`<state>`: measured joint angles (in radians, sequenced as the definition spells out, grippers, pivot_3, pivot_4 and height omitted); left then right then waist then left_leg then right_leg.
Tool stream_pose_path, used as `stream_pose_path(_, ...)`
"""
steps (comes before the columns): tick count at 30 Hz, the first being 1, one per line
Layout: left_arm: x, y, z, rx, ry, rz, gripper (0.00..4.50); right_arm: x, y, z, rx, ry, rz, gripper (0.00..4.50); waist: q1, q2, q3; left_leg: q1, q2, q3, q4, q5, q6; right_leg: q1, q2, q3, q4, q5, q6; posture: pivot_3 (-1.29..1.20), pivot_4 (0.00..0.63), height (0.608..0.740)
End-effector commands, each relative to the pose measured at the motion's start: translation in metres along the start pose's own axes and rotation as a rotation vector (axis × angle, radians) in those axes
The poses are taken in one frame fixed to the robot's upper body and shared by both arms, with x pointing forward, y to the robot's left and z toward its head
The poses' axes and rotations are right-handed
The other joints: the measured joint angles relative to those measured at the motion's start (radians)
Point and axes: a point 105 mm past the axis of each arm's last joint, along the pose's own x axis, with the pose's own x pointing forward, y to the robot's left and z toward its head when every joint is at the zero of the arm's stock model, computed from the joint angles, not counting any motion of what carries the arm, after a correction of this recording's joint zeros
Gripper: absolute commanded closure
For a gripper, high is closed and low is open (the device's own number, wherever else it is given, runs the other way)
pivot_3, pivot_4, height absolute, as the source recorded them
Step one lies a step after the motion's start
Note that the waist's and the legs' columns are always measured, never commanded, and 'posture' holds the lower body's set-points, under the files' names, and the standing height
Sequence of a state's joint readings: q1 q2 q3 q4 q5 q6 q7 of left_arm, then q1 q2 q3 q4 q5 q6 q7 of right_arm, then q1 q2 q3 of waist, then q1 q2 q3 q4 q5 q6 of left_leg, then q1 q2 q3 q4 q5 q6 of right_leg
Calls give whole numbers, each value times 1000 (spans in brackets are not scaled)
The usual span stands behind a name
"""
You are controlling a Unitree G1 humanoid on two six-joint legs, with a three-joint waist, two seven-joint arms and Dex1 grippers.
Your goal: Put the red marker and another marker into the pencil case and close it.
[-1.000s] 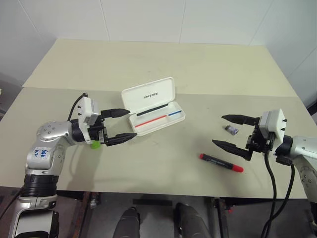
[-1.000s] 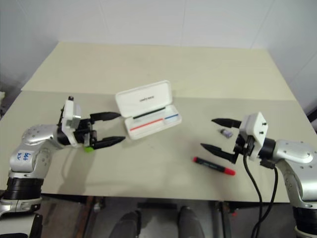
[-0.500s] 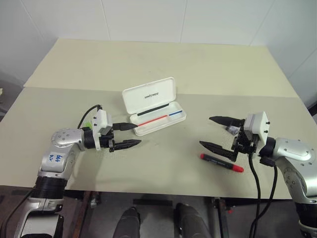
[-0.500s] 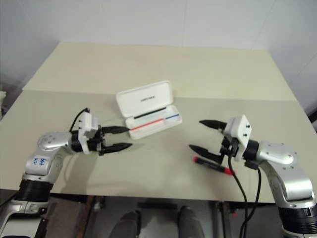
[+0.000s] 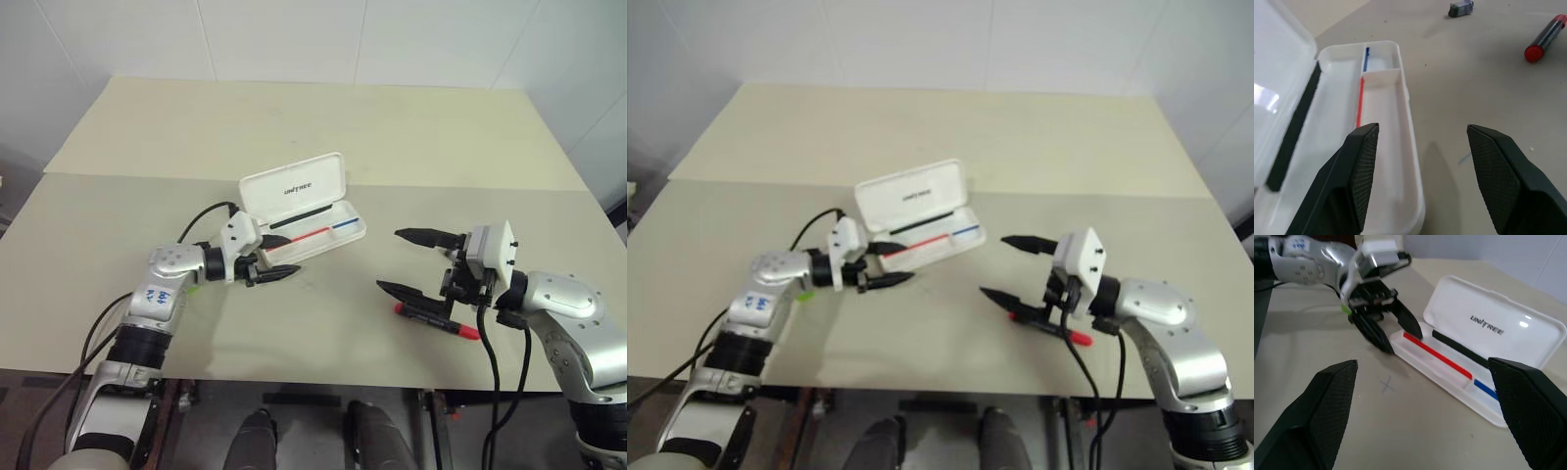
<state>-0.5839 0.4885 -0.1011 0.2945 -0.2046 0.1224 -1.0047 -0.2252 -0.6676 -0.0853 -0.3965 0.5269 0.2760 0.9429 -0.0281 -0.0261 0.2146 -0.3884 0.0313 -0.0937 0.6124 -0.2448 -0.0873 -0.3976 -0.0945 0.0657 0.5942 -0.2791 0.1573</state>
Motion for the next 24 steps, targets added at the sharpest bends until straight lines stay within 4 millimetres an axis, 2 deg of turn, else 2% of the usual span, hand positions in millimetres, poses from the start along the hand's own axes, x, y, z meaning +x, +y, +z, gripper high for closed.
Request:
stream_pose_path(1, 2, 4, 5, 40, 4, -9, 1552, 3, 2, 14, -54, -40, -10, 0, 2, 0, 0, 0, 0, 0, 0, 0, 0, 0, 0, 0, 0, 0, 0, 0, 150, 740)
stream_pose_path(14, 11, 1, -7, 29, 85, -78, 1552, 6, 1, 24, -95, -81, -38, 0, 3, 0, 0, 0, 0, 0, 0, 0, 0, 0, 0, 0, 0, 0, 0, 0, 150, 740)
stream_pose_path(18, 13, 5, -5, 30, 104, -71, 2663, 8, 0, 26, -108, -92, -39, 0, 1, 0, 0, 0, 0, 0, 0, 0, 0, 0, 0, 0, 0, 0, 0, 0, 150, 740)
stream_pose_path(23, 15, 5, -3, 44, 126, -86, 4454, 8, -1, 29, -120, -100, -42, 0, 2, 0, 0, 0, 0, 0, 0, 0, 0, 0, 0, 0, 1, 0, 0, 0, 150, 740)
stream_pose_path(24, 15, 5, -3, 47, 132, -86, 4485, 8, -1, 29, -121, -101, -42, 0, 2, 0, 0, 0, 0, 0, 0, 0, 0, 0, 0, 0, 1, 0, 0, 0, 150, 740)
